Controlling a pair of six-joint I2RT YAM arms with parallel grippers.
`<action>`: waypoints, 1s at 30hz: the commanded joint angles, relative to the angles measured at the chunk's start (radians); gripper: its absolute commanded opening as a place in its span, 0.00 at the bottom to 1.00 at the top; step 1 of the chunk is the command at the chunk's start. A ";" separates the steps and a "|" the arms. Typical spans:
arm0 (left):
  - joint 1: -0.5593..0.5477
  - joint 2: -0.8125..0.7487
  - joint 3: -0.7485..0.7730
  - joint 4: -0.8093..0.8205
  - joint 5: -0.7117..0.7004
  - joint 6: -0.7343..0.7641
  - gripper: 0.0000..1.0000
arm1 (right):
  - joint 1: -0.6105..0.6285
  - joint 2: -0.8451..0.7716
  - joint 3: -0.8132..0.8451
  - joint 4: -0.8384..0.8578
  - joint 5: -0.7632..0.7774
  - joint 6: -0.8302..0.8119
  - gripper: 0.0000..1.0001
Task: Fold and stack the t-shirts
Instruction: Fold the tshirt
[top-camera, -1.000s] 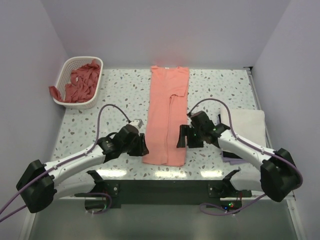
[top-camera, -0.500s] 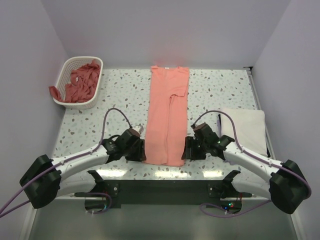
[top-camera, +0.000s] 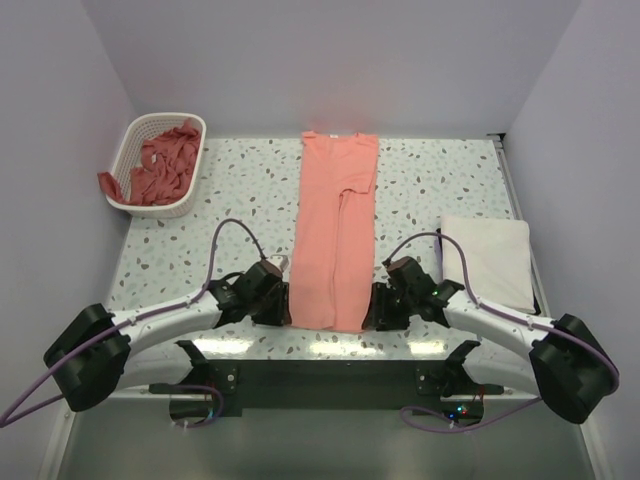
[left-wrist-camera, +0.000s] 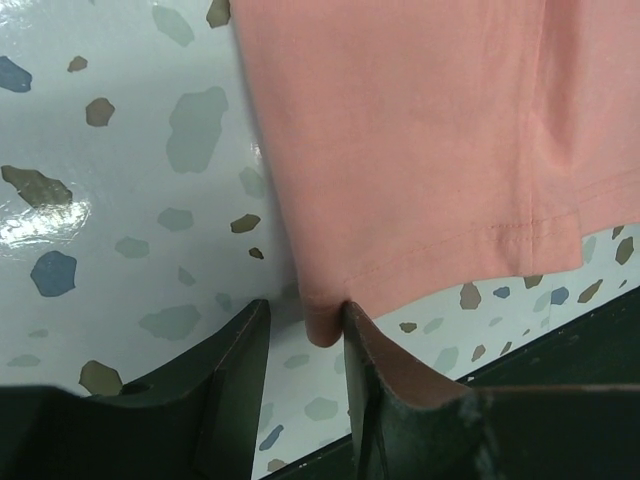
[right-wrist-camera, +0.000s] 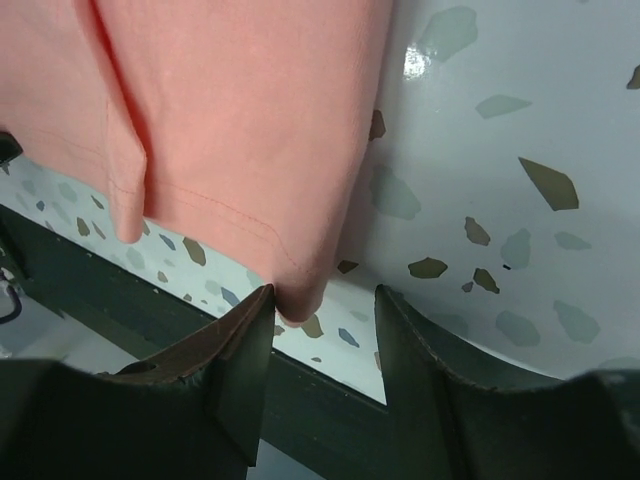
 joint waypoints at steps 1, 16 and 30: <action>-0.008 0.021 -0.024 0.056 0.004 -0.016 0.39 | 0.004 0.018 -0.017 0.058 -0.031 0.030 0.48; -0.008 -0.040 -0.053 0.038 0.027 -0.059 0.00 | 0.004 0.014 -0.033 -0.035 -0.026 -0.004 0.02; -0.054 -0.119 -0.176 0.102 0.116 -0.172 0.00 | 0.004 -0.118 -0.128 -0.046 -0.098 0.048 0.00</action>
